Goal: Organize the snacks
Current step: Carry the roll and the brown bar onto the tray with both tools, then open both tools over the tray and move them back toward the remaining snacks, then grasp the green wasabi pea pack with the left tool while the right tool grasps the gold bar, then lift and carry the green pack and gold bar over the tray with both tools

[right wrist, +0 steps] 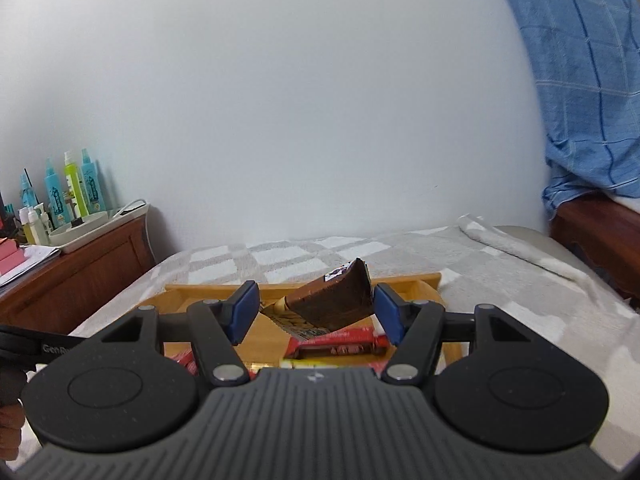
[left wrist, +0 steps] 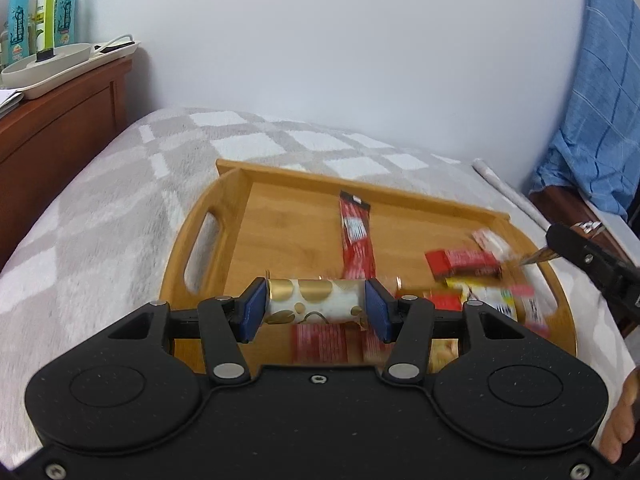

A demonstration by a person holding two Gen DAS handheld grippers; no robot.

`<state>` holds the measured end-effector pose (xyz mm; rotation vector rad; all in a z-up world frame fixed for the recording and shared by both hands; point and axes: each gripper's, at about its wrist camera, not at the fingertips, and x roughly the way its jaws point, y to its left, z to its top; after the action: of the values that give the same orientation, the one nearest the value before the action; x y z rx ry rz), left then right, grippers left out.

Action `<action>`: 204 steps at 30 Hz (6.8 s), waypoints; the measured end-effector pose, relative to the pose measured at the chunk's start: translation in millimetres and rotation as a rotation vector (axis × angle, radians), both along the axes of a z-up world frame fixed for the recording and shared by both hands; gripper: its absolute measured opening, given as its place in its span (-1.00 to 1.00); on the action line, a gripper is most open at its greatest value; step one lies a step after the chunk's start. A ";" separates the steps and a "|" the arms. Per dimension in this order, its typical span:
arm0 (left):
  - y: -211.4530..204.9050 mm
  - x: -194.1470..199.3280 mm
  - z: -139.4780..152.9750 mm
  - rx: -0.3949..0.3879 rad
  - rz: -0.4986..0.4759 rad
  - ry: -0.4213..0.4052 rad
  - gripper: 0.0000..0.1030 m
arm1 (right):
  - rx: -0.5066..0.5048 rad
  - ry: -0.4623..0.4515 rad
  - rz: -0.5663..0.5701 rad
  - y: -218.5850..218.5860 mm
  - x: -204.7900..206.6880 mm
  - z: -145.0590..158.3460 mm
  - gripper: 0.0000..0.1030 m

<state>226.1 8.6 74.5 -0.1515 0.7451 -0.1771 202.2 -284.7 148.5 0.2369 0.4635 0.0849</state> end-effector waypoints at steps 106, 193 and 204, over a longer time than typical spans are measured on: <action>56.3 -89.0 -33.8 0.133 0.084 0.130 0.83 | -0.214 0.085 0.244 117.9 -111.4 -41.3 1.00; 37.5 -111.4 -17.1 0.144 0.046 0.104 -0.06 | -0.240 0.108 0.320 136.2 -111.2 -43.7 -0.69; 33.4 -107.9 -2.4 0.135 0.039 0.069 -0.07 | -0.193 0.023 0.271 120.6 -118.0 -21.9 -0.70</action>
<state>118.2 42.1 72.1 -0.0443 0.8200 -0.0844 84.1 -164.1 126.7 -0.0157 0.5215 0.3010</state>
